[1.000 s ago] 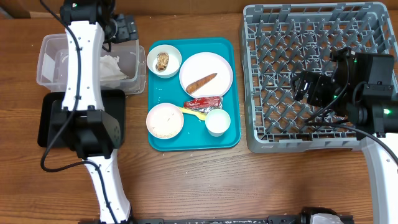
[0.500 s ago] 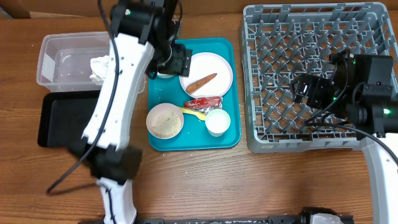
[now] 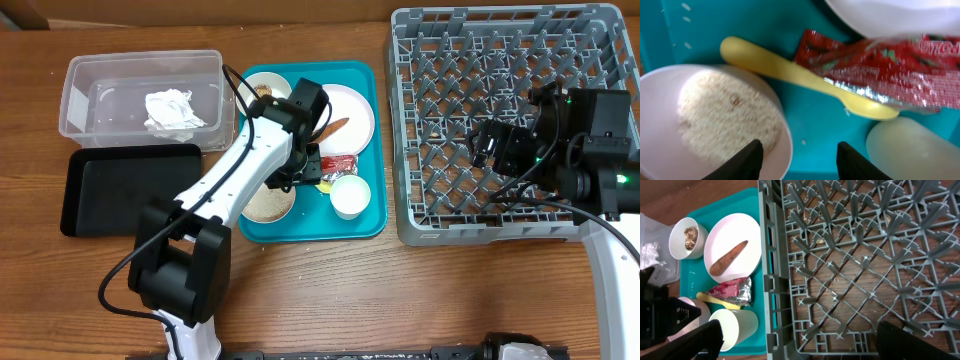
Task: Sort waste into correct bins and load items into the dishwasher
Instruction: 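Reach the left gripper to the rice-filled white bowl and grasp its rim, then carry the bowl left and tip the rice onto the black tray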
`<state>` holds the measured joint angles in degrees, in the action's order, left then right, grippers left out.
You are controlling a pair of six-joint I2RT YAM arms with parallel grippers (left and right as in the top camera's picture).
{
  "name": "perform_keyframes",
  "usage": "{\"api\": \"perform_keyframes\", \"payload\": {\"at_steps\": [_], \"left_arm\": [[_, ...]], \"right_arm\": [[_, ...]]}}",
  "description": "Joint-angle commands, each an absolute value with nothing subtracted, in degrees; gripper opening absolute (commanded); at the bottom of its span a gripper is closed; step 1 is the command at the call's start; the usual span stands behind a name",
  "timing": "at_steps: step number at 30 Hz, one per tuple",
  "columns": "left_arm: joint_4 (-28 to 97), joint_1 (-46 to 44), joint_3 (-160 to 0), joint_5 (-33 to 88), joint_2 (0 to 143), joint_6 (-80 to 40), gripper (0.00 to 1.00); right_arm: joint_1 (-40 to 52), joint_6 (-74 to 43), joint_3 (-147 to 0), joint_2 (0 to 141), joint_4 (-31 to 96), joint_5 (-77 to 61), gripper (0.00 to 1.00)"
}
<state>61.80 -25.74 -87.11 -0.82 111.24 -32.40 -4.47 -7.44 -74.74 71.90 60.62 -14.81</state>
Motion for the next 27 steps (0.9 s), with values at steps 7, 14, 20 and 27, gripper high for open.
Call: {"api": "perform_keyframes", "payload": {"at_steps": [7,14,20,27], "left_arm": [[52.0,-25.4,-77.2,-1.9,110.6,-33.8,0.34],[54.3,-25.4,-79.4,-1.8,110.6,-33.2,0.04],[71.4,-24.2,-95.0,-1.4,110.5,-29.7,0.04],[92.3,-15.9,-117.4,-0.5,108.7,-21.7,0.04]], "right_arm": [[-4.6,-7.2,-76.2,71.8,60.6,-15.1,1.00],[-4.6,-7.2,-76.2,71.8,60.6,-15.1,1.00],[-4.6,-7.2,-76.2,71.8,60.6,-15.1,1.00],[-4.6,-7.2,-76.2,71.8,60.1,-15.1,1.00]]}}
